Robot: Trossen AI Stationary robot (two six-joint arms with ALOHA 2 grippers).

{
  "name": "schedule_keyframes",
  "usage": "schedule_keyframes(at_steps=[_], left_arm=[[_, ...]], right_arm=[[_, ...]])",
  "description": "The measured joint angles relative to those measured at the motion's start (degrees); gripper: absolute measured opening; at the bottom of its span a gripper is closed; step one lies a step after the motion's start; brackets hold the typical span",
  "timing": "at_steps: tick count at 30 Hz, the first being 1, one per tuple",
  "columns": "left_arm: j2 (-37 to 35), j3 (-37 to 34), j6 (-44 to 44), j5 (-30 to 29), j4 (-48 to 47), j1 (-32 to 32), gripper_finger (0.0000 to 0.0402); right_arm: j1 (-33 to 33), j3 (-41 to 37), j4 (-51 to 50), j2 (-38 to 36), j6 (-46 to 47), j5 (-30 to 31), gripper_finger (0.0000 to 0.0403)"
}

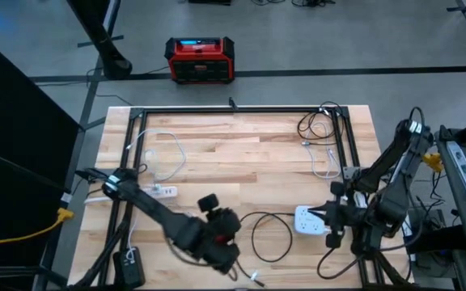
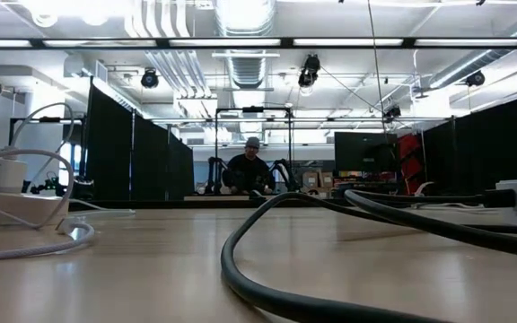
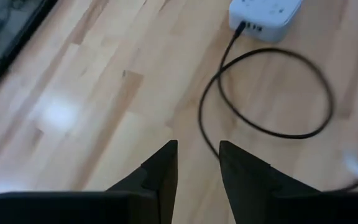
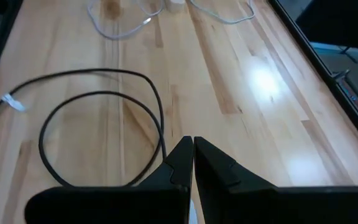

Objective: Insert USB
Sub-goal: Insert the white charger cable into the left white outlet extension

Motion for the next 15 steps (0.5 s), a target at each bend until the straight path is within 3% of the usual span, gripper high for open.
schedule_keyframes(at_steps=[8, 15], left_arm=[[-0.4, -0.7, -9.6, -0.4, 0.0, -2.0, 0.0105], [-0.4, -4.6, -22.1, -7.0, -1.1, -5.7, 0.0105]], right_arm=[[0.0, 0.0, 1.8, 5.6, -0.4, 0.0, 0.0], [0.0, 6.1, 2.3, 6.1, -14.3, -2.7, 0.0]])
